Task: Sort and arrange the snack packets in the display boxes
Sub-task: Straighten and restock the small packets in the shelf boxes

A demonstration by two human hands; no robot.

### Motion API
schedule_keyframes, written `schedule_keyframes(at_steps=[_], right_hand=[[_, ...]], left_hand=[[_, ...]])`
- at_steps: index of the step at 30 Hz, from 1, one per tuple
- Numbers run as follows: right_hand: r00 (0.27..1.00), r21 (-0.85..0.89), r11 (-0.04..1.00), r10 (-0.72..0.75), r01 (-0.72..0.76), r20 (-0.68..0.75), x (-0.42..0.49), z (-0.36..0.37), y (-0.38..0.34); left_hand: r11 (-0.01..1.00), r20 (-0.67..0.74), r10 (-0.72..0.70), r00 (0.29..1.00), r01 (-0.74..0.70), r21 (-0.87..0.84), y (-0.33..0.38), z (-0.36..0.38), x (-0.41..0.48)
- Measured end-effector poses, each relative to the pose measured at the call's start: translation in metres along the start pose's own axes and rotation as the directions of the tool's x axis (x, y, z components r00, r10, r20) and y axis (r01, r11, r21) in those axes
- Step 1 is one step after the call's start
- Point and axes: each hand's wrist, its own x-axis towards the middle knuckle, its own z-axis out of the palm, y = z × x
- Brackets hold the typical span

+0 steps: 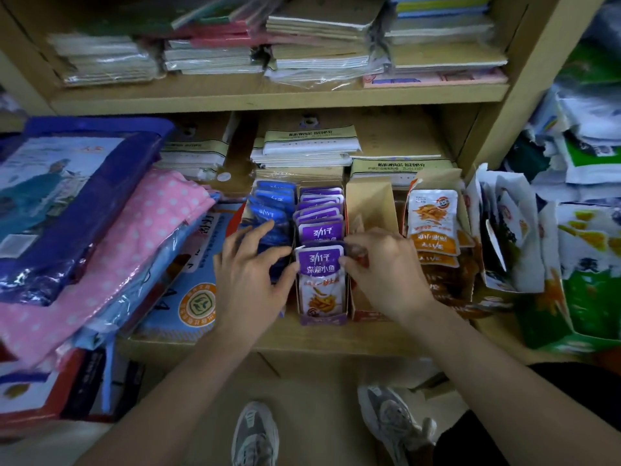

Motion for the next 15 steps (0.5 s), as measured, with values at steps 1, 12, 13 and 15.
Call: schedule_keyframes(at_steps=[1, 12, 13, 15], right_hand=[[1.000, 0.022, 1.000, 0.000, -0.001, 0.007, 0.001, 0.000, -0.001], [0.999, 0.244, 0.969, 0.039, -0.041, 0.016, 0.020, -0.010, -0.009], [0.999, 0.252, 0.967, 0.029, -0.023, -0.019, 0.019, -0.010, -0.008], [0.999, 0.213, 0.977, 0.036, -0.030, -0.024, 0.015, -0.007, -0.006]], left_hand=[[1.000, 0.009, -0.002, 1.000, 0.003, -0.026, -0.001, 0.001, 0.000], [0.945, 0.076, -0.225, 0.971, 0.236, -0.224, 0.011, -0.005, 0.012], [0.947, 0.070, -0.235, 0.970, 0.244, -0.208, 0.013, -0.006, 0.012], [0.963, 0.066, -0.228, 0.971, 0.235, -0.134, 0.015, -0.005, 0.011]])
